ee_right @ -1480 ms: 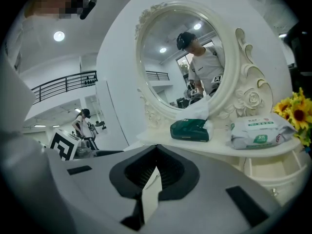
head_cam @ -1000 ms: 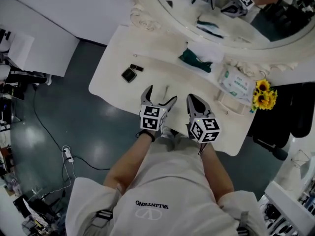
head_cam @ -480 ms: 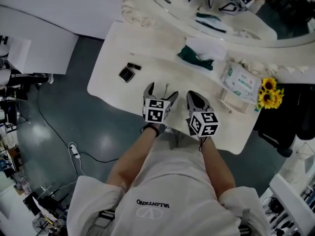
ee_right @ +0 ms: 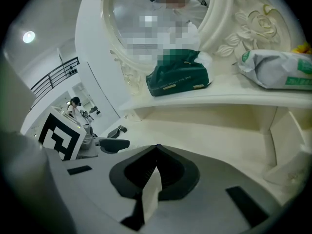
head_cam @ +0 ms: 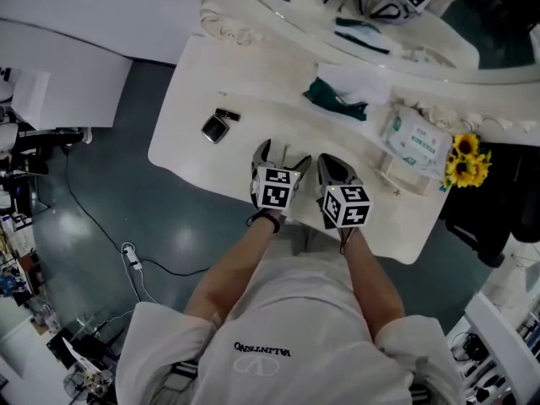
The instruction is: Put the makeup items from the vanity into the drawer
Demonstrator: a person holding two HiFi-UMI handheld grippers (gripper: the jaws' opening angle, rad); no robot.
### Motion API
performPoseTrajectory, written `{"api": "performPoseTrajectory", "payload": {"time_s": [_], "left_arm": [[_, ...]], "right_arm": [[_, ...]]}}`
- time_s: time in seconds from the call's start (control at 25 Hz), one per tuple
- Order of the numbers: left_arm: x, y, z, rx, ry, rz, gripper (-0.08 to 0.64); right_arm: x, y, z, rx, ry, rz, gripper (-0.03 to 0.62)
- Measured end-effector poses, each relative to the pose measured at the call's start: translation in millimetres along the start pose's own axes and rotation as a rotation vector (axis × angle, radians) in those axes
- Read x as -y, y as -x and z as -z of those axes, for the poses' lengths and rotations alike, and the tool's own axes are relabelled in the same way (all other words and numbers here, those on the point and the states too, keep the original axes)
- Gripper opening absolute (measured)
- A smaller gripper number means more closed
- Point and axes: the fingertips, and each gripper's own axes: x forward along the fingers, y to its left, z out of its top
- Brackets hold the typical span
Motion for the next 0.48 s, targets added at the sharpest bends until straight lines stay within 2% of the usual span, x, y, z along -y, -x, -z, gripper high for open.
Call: {"api": "performPoseTrajectory", "payload": {"time_s": [0.2, 0.32, 0.48], "left_arm": [[-1.3, -6.6, 3.7, -0.012, -0.034, -0.032, 0.485], [-3.6, -7.0, 4.8, -0.006, -0.067, -0.063, 0.446], [-3.3, -6.7, 3.3, 0.001, -0.07, -0.073, 0.442]], "right_arm": [[5.2, -4.0, 3.7, -0.014, -0.005, 0.005, 0.012], [7.8, -3.1, 8.0, -0.021, -0.025, 0.007, 0.012], [9.0, -2.7, 6.5, -0.013, -0.028, 0.005, 0.012]]}}
